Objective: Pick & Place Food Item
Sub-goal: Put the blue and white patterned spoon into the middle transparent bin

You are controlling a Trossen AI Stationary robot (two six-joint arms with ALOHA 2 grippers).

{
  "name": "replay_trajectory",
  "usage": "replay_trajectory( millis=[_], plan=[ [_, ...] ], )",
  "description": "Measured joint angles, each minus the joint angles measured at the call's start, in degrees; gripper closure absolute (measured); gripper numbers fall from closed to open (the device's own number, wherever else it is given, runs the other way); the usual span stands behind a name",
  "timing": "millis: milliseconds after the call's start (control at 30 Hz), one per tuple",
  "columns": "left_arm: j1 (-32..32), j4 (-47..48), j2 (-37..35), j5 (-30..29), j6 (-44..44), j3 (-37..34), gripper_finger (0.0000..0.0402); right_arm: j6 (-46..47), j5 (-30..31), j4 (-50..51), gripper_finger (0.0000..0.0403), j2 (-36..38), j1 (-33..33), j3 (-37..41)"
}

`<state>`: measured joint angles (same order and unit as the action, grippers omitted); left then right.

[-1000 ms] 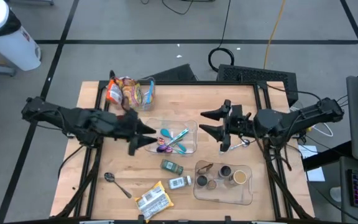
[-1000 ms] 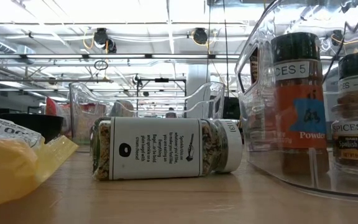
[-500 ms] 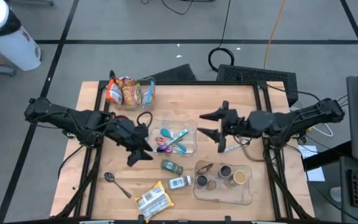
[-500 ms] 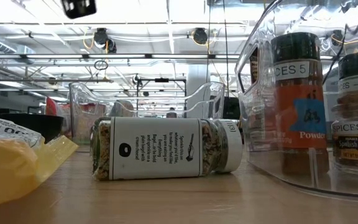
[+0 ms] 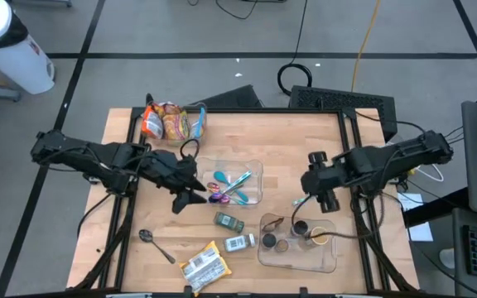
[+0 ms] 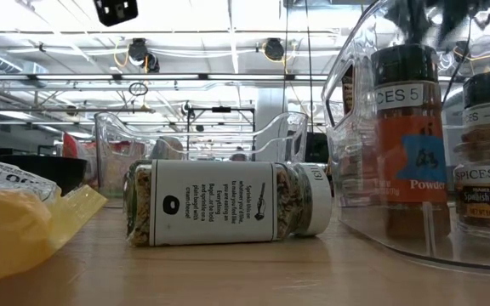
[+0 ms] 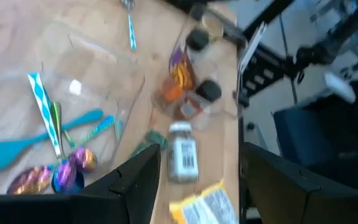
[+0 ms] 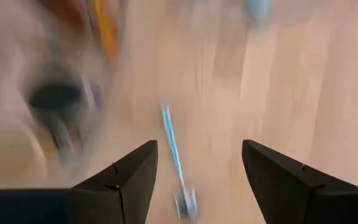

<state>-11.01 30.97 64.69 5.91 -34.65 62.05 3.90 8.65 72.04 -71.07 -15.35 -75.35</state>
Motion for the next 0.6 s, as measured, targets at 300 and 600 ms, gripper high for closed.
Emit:
replay_trajectory(
  millis=[300,600],
  plan=[
    [1.6,-6.6,0.0,-0.1,-0.1,0.1,0.0174,-4.7,-3.4,-2.8,0.0177,-1.1,0.7,10.4],
    [1.6,-8.8,0.0,-0.8,-0.5,0.1,0.0174,-4.4,-8.3,-9.5,0.0177,-1.0,0.8,19.3]
  ],
)
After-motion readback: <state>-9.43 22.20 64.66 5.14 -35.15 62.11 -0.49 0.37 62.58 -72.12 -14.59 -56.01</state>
